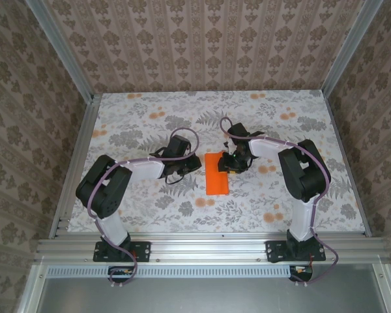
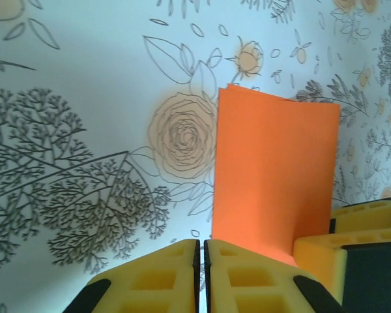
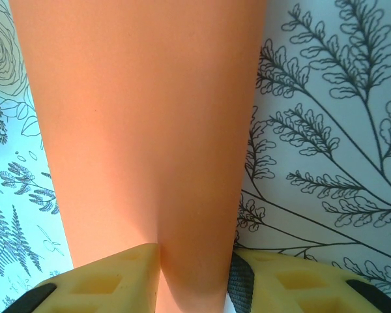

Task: Fold a paper plane with a square sheet of paper (pick it up from the middle)
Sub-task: Hold the square sheet of paper at the center of the table.

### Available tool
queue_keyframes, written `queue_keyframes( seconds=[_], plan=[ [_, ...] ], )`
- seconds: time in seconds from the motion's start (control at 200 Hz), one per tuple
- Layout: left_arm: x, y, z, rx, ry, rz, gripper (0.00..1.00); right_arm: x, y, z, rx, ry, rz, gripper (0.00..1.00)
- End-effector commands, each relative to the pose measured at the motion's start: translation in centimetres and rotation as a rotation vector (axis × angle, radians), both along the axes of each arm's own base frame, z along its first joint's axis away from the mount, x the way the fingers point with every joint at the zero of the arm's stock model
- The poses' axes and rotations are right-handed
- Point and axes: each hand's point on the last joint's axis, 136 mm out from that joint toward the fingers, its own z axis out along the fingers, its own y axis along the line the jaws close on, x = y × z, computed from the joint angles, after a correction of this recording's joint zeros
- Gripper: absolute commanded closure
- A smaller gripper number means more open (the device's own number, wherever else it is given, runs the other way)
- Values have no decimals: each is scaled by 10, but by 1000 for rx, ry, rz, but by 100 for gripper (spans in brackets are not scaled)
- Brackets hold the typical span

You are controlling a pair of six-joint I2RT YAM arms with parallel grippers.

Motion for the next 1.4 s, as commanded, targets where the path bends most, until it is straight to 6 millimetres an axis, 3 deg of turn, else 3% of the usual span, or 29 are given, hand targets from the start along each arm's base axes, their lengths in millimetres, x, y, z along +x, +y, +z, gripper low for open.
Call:
queue_keyframes(
  seconds=[0.0,0.46,0.79,1.395],
  plan=[
    [4,0,9,-21,-25,27,87,-33,-44,-76,-240,125,14,61],
    [2,-12,6,-46,-5,-25,86,-34,-44,-78,-247,129,32,58],
    [4,-14,5,-42,2,-27,86,-31,-39,-73,-218,112,30,65],
    [3,-18,5,-51,6,-41,86,-33,-44,-78,-238,146,-57,66]
  ],
)
